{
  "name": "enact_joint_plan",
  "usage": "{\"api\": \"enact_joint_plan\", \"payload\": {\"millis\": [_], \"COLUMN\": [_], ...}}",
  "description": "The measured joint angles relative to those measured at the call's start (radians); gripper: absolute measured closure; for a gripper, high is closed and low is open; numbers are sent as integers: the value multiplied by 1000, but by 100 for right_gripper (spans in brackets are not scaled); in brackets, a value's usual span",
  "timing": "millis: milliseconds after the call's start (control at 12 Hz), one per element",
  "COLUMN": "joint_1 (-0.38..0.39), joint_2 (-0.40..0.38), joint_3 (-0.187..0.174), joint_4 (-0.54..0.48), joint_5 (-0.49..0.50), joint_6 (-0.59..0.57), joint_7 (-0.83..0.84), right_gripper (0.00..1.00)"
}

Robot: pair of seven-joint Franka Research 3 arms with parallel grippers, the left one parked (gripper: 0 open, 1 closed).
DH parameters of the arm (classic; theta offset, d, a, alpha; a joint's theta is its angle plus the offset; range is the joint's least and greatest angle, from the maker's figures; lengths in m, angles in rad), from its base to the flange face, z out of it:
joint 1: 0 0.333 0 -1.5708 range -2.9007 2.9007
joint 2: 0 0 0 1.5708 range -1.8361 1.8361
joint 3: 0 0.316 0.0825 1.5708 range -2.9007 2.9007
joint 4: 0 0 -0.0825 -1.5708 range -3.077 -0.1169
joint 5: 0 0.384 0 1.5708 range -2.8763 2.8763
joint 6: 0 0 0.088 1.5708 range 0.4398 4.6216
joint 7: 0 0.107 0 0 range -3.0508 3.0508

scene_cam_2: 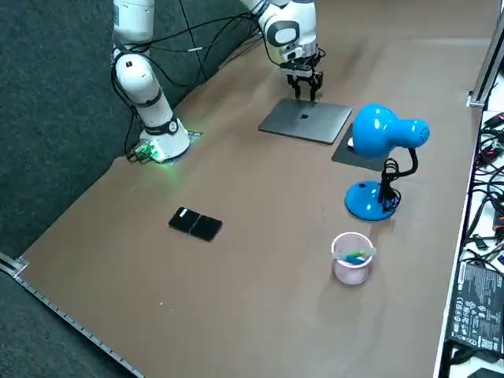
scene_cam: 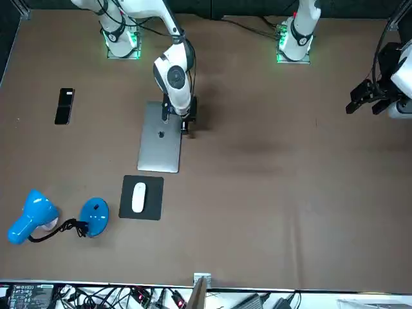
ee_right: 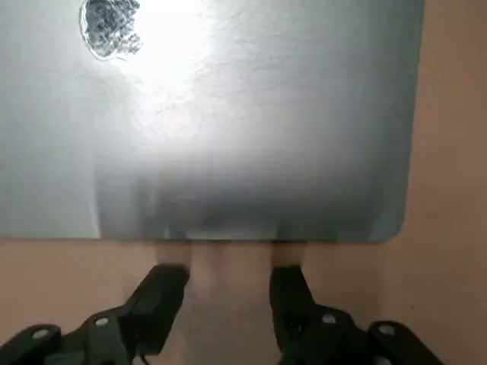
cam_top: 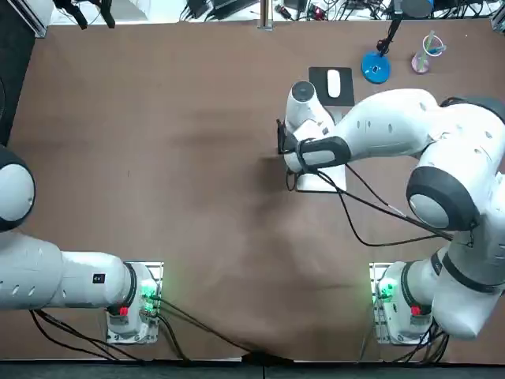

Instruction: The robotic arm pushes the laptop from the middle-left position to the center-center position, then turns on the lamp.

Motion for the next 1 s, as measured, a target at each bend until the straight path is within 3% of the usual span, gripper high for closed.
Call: {"api": "enact_joint_plan", "payload": {"millis": [583,1000], "joint_1": [0,1], "joint_2": [4,8], "joint_3": [-29,-29], "joint_4": [-1,-1], "joint_5": [0,-22], "joint_6": [10,13], "joint_7": [0,0], "right_gripper": [24,22]}}
